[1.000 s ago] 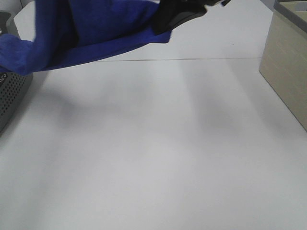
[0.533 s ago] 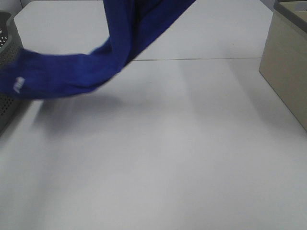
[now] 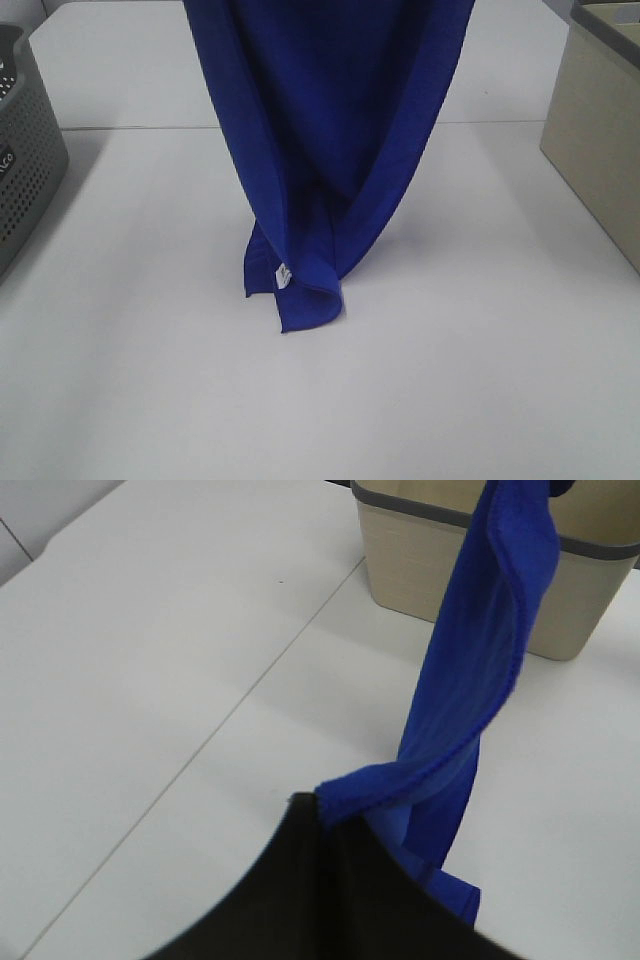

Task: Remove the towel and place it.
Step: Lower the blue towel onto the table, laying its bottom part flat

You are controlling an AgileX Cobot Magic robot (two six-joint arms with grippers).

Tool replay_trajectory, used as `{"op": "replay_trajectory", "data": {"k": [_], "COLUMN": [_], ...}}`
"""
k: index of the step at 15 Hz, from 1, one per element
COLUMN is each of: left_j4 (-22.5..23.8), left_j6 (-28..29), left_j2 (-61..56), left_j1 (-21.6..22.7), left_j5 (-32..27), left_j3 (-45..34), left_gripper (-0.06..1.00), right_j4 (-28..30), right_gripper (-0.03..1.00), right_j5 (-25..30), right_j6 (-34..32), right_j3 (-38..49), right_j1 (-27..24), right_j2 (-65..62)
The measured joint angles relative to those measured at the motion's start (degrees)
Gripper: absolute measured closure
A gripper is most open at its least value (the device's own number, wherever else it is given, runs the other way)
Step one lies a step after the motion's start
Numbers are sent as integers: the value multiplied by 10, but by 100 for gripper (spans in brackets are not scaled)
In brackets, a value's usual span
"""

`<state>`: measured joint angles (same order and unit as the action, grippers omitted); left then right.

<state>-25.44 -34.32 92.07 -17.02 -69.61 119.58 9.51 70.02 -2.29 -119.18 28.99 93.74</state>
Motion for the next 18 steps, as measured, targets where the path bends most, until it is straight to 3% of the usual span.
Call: {"op": "replay_trajectory", "data": {"k": [3,6,8,11,16,18], "left_j4": [49,62,73,91,86,64], "left_j6": [13,79,155,227,229,194], "left_j2": [-29,-50,-64,-103,-186,-200], "left_j1": [0,0,0,-4,-5,-5], "left_j5": [-1,-2,-3,-7,-10,-6], "left_j3": [0,1,-2,-64,-80,-80], "left_gripper": [94,94,94,94,94,94], "right_j4": [-32,-87,-104,-138,-157,-146], "right_gripper": [95,95,95,95,95,95], "right_j5": [0,0,-1,-1,-12,-13], "right_j6": [0,0,0,0,28,40], "right_j3": [2,71,127,155,115,81], "right_j1": [0,0,1,2,2,3], "right_j2": [-22,-70,-95,-125,-151,-152]}}
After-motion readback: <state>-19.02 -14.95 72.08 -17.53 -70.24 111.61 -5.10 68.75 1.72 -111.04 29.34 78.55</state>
